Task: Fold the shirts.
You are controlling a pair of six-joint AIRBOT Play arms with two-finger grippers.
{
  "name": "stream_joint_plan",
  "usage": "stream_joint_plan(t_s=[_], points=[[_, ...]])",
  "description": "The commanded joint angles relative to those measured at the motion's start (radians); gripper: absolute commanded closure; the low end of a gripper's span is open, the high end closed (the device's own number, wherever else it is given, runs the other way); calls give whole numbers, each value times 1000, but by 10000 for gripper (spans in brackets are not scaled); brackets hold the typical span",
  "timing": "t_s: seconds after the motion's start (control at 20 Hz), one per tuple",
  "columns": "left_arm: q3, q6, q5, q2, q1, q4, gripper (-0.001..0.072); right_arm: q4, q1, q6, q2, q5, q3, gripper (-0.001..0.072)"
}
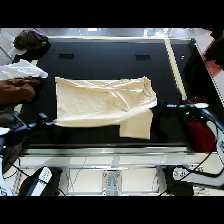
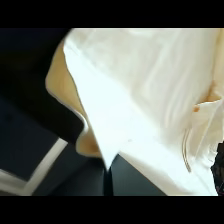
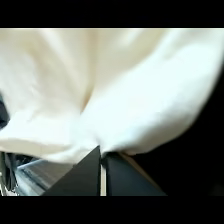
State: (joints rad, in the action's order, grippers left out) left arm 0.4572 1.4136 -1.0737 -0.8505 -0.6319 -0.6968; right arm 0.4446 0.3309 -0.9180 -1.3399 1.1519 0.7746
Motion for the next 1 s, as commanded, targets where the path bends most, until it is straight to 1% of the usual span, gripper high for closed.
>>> stream_joint_plan(t_s=[0.0, 0.1, 0.2, 0.3, 0.4, 0.5, 0.6, 0.65, 0.75, 0.85, 0.9, 0.95], points=[[191, -20, -56, 173, -70, -1, 697, 85, -1, -86, 210, 175, 127, 692], [345, -61, -75, 295, -119, -3, 697, 187, -2, -158, 394, 251, 219, 692], [516, -61, -55, 381, -140, -6, 698, 286, -1, -238, 594, 261, 328, 693], [716, -69, -40, 391, -146, -29, 699, 405, -1, -311, 757, 232, 470, 693], [939, -124, -47, 334, -146, -35, 699, 513, -1, -332, 848, 158, 642, 695], [1170, -163, -74, 235, -146, -45, 700, 596, -1, -353, 842, 135, 818, 696], [1382, -164, -171, 113, -146, -91, 700, 626, -1, -354, 791, 139, 943, 696], [1454, -155, -226, 51, -146, -95, 700, 624, -1, -354, 752, 142, 979, 696], [1483, -145, -306, -49, -127, -58, 701, 608, -1, -367, 662, 196, 990, 695], [1473, -131, -424, -163, -41, -66, 701, 549, -2, -395, 535, 279, 990, 693], [1463, -131, -468, -219, 31, -112, 701, 499, -2, -394, 459, 295, 990, 693], [1448, -131, -488, -282, 126, -214, 701, 452, -2, -393, 389, 300, 990, 693]])
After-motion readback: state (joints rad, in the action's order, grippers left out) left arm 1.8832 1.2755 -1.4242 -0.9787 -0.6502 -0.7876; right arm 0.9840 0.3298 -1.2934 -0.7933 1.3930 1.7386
